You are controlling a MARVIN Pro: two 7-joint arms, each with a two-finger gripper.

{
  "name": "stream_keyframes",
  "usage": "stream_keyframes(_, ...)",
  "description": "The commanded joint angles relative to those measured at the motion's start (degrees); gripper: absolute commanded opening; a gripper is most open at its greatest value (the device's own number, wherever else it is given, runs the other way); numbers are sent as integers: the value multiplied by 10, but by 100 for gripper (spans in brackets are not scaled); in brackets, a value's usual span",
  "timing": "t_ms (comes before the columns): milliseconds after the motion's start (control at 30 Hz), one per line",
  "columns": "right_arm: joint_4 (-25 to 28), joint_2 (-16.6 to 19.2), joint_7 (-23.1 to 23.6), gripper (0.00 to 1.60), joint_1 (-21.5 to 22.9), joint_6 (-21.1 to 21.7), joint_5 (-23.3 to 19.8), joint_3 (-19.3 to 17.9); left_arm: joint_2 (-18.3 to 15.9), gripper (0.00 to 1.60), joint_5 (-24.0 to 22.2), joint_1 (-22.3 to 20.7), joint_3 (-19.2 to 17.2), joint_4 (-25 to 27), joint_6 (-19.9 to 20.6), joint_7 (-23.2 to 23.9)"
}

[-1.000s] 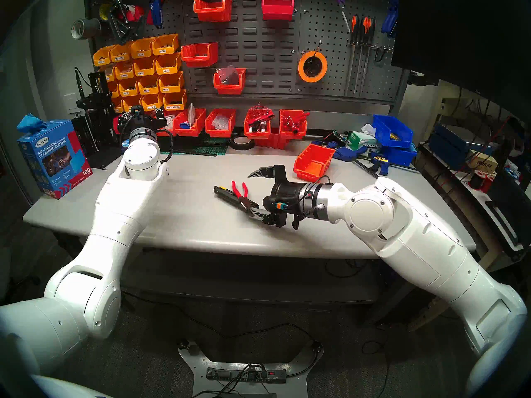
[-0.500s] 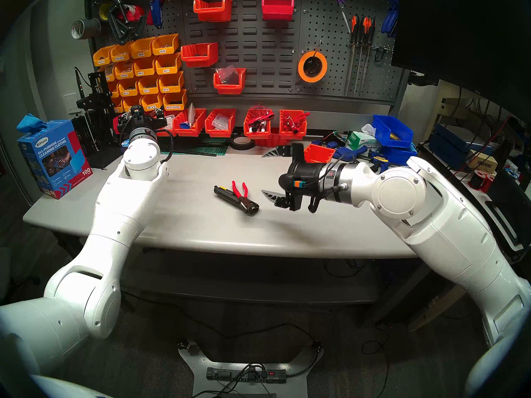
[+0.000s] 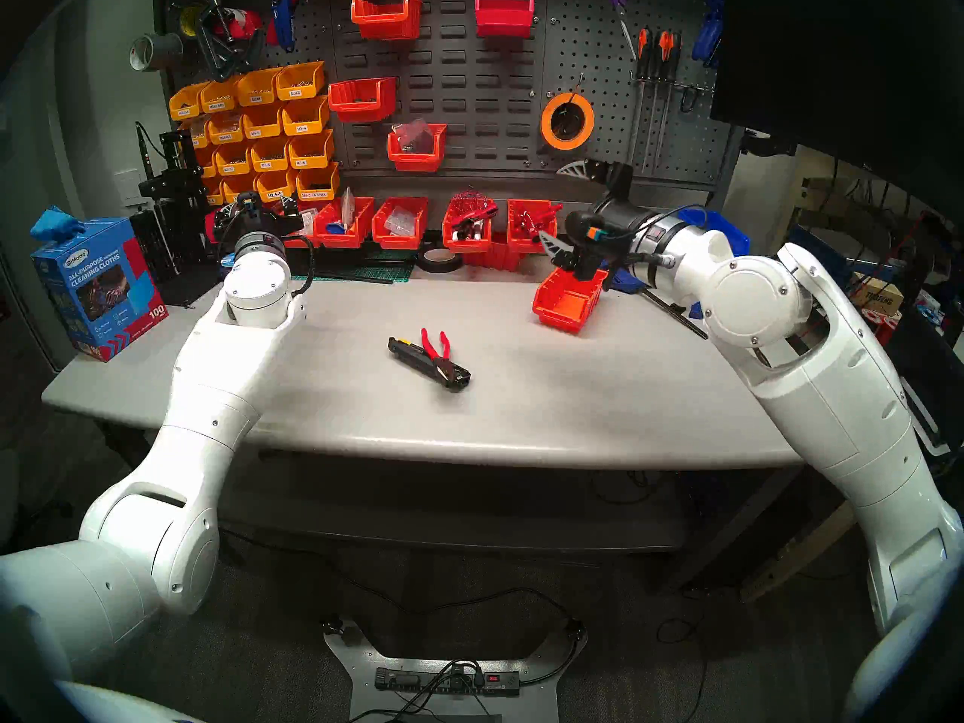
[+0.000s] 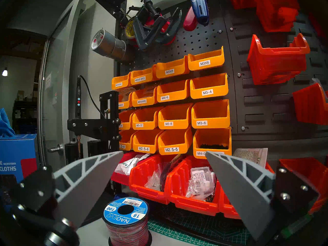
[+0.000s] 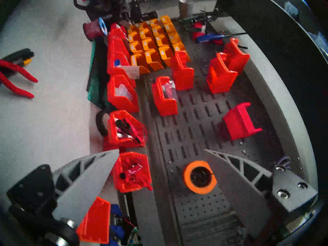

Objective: Take out tools from the storage box

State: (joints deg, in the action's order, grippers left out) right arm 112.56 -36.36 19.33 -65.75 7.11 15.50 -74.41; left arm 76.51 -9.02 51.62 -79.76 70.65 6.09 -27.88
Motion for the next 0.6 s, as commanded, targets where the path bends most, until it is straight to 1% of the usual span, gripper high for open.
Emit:
stream_keyframes(0,-27,-46,-66,160,11,47,55,-43,0,160,1,-13,-1,7,-2,-1)
stream_keyframes(67,-38,-60,-79,160,9,65,70,-55,0,160,1,-13,-1,7,-2,-1)
stream_keyframes(133,-47,-75,-106,160,7,83,90,-64,0,160,0,-13,-1,7,-2,-1)
stream_keyframes(200,-54,-84,-116,160,6,97,108,-73,0,160,0,-13,-1,7,-2,-1)
stream_keyframes(300,-63,-103,-147,160,0,125,144,-85,-1,160,0,-13,0,7,-2,-1)
stream_keyframes(333,-65,-109,-160,160,-3,135,155,-87,-1,160,0,-13,0,7,-2,-1)
stream_keyframes(400,-67,-126,-170,160,-9,155,177,-97,-1,160,0,-13,0,7,-2,-1)
stream_keyframes(433,-68,-134,-187,160,-14,163,185,-99,-1,160,-1,-13,0,7,-2,-1)
stream_keyframes(500,-67,-151,-201,160,-21,180,208,-106,-1,160,-1,-13,0,7,-2,-1)
stream_keyframes(533,-67,-160,-215,160,-26,187,221,-108,-1,160,-1,-13,0,7,-3,-2)
stream_keyframes(567,-66,-164,-219,160,-29,193,230,-109,-1,160,-1,-13,0,7,-3,-2)
